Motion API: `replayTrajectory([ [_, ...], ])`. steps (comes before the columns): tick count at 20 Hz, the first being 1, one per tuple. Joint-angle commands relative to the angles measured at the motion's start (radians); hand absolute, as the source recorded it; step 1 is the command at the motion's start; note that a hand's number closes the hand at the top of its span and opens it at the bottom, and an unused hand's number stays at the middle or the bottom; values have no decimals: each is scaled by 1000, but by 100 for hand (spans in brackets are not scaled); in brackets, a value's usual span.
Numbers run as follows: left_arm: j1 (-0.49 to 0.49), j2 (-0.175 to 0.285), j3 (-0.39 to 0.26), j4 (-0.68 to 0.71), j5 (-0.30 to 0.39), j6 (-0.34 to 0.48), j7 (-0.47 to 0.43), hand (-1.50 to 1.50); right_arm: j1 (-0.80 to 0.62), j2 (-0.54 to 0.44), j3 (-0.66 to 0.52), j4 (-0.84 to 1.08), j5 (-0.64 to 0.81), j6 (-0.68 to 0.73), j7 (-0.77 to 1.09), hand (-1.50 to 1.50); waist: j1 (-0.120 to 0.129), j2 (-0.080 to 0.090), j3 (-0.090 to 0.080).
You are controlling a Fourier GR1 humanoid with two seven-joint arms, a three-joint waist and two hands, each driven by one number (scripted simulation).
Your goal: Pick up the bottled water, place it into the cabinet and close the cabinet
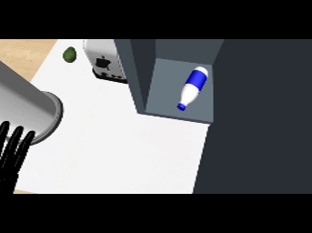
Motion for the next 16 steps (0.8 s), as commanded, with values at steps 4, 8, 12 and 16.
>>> replayTrajectory([
  [4, 4, 45, 25, -13, 25, -67, 14, -150, -151, 0, 184, -31, 14, 56, 144, 150, 58, 21, -3],
  [8, 17, 62, 29, -9, 21, -91, 15, -150, -204, -6, 162, -20, 18, 46, 165, 150, 93, 20, -7],
  [12, 3, 68, 28, 0, 18, -110, 16, -150, -301, -60, 123, -22, 40, 86, 197, -150, 120, 23, -12],
  [16, -9, 85, 49, 0, 35, -107, 33, -150, -382, -80, 102, -15, 39, 102, 204, 150, 127, 18, -11],
])
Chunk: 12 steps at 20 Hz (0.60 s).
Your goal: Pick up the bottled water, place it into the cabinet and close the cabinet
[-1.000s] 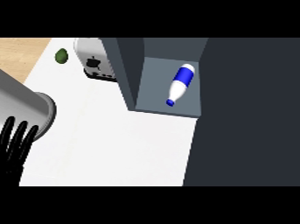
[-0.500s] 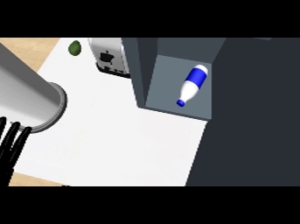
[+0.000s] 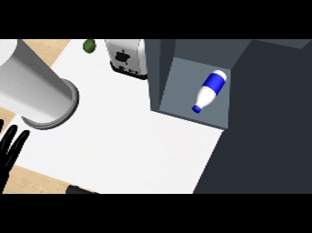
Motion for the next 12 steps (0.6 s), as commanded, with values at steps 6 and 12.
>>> replayTrajectory([
  [6, -14, 25, 25, 25, 20, -26, 16, -150, -185, 0, 132, 7, 25, 55, 149, 150, -3, 8, -3],
  [12, -18, 27, 35, 33, 26, -42, 11, -150, -263, 9, 118, 16, 8, 54, 197, 150, -1, 7, -7],
])
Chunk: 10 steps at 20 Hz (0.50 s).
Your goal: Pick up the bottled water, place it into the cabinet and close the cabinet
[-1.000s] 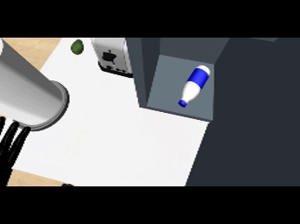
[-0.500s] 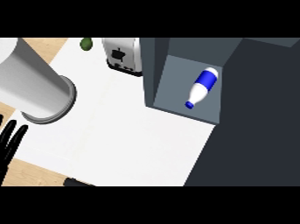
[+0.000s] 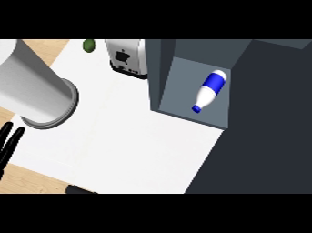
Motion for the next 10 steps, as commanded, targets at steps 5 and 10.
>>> replayTrajectory([
  [5, 0, 2, 11, 5, 20, -21, 1, -150, -83, 79, 99, 32, -22, -21, 103, 150, -4, 10, 0],
  [10, -11, 8, 25, 15, 18, -27, -4, -150, -66, 85, 131, 72, -102, 14, 101, 150, 15, 31, 1],
])
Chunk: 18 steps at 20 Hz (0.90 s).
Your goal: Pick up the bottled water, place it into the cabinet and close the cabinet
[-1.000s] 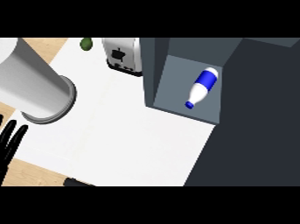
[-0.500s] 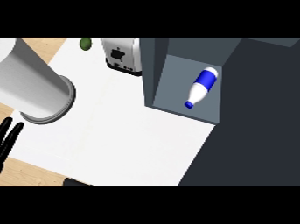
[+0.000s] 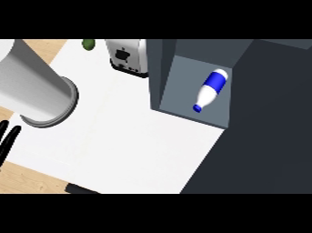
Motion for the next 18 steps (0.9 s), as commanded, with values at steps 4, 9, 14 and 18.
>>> replayTrajectory([
  [4, -14, 3, 6, 0, 3, -21, -3, -150, -27, 75, 125, 83, -126, -8, 64, 150, 31, 26, 5],
  [9, -20, 13, 22, 8, 18, -29, 3, -150, -45, 100, 63, 111, -168, -34, 70, 150, 21, 27, 7],
  [14, -13, 6, 26, 35, 20, -33, -2, -150, -154, 136, -8, 145, -146, -69, 125, 150, 4, 14, 5],
  [18, -9, 14, 33, 35, 26, -38, 4, -150, -272, 147, -42, 221, -127, -73, 214, 150, 7, 6, 7],
])
